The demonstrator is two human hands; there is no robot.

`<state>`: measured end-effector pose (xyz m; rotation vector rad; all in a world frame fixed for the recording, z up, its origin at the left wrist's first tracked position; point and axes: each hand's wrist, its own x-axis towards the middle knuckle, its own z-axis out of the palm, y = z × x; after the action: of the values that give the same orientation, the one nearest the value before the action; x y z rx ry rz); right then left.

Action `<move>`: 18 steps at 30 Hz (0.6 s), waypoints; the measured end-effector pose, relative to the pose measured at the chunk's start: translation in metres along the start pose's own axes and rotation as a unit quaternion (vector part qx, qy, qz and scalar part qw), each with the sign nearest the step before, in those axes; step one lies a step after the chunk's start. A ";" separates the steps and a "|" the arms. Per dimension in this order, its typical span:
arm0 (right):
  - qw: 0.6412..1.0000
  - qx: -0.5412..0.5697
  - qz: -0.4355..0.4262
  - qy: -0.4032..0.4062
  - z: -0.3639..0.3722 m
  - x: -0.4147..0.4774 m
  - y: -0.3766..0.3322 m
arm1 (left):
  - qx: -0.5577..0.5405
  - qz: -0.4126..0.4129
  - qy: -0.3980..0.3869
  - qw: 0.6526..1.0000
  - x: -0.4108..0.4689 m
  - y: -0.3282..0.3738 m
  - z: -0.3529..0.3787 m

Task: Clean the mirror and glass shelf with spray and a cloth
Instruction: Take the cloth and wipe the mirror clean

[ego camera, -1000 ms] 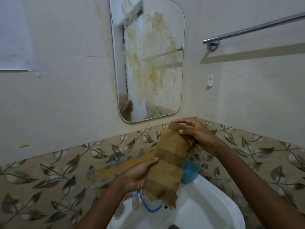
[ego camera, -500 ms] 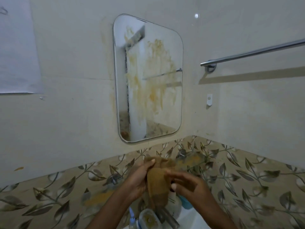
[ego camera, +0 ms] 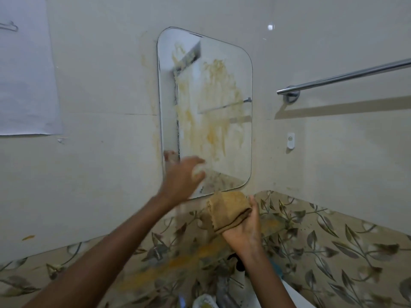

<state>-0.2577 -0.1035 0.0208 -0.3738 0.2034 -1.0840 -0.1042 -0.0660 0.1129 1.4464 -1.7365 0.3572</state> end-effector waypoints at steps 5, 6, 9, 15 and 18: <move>0.995 -0.055 -0.053 0.057 0.024 0.026 0.001 | 0.346 0.051 0.107 0.931 0.052 -0.074 -0.072; 0.992 -0.080 -0.077 0.059 0.030 0.032 0.004 | 0.394 0.068 0.085 0.913 0.058 -0.084 -0.081; 0.968 -0.197 -0.145 0.049 0.051 0.050 0.027 | 0.503 0.108 0.028 0.857 0.067 -0.106 -0.092; 0.720 -0.596 -0.355 0.032 0.084 0.092 0.108 | 0.580 0.115 0.058 0.805 0.071 -0.127 -0.084; 0.535 -0.731 -0.424 0.005 0.077 0.109 0.152 | 0.581 0.128 0.071 0.801 0.072 -0.128 -0.084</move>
<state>-0.0564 -0.1225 0.0339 -2.1963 1.0478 -1.6513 0.0475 -0.0959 0.1818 1.8611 -1.5881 1.8792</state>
